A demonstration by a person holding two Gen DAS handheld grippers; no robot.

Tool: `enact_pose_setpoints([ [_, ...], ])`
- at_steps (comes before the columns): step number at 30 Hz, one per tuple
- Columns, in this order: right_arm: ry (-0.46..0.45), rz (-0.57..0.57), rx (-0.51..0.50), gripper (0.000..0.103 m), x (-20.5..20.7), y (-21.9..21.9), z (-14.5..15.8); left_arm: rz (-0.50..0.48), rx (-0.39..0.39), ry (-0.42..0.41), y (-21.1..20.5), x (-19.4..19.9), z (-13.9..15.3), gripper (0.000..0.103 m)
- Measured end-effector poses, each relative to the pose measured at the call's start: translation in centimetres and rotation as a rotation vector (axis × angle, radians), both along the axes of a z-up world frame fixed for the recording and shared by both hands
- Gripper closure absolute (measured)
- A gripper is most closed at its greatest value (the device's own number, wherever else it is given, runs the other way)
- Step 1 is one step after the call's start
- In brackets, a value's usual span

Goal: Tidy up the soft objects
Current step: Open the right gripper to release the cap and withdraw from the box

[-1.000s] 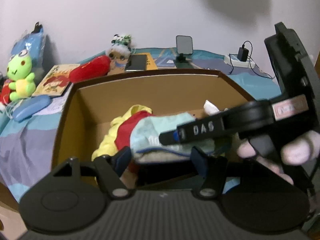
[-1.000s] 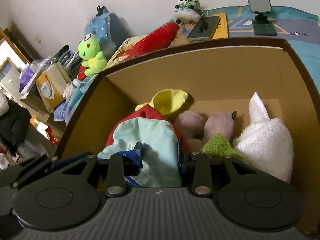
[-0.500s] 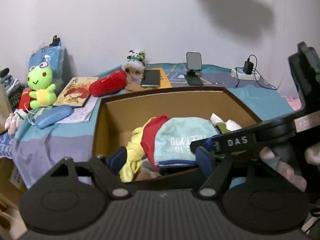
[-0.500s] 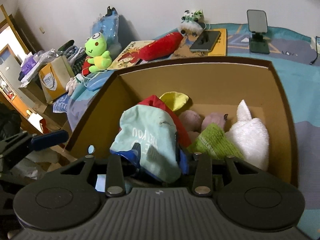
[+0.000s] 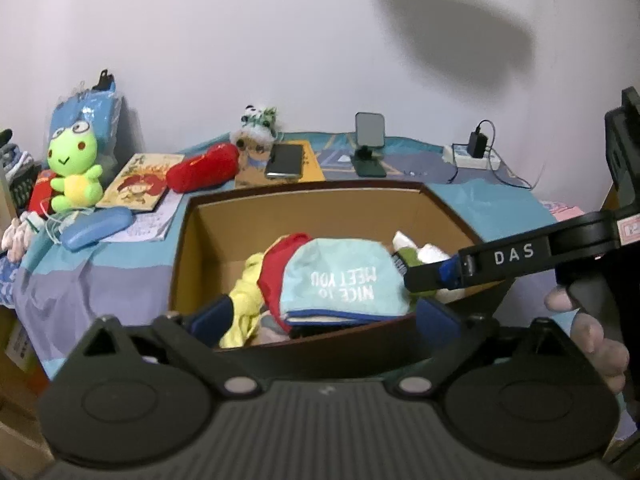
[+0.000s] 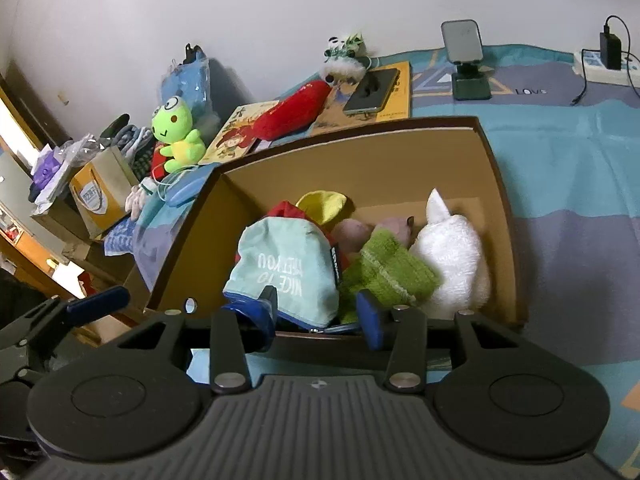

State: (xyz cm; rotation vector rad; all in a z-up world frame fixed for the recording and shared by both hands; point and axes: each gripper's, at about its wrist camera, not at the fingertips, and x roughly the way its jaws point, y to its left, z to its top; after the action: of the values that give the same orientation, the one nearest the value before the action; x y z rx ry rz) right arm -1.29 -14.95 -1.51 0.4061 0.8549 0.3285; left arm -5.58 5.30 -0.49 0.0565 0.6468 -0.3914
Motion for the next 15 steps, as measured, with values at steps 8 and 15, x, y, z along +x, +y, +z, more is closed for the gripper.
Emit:
enact_pose_setpoints([
  [8,0.005,-0.032,-0.059,0.073,-1.0,-0.8,0.2,-0.021,-0.009,-0.039,-1.0,-0.8,1.0,0.006],
  [15,-0.024,-0.050,-0.112,0.072,-2.1,-2.0,0.6,-0.012,-0.015,-0.045,-1.9,-1.0,1.1,0.006],
])
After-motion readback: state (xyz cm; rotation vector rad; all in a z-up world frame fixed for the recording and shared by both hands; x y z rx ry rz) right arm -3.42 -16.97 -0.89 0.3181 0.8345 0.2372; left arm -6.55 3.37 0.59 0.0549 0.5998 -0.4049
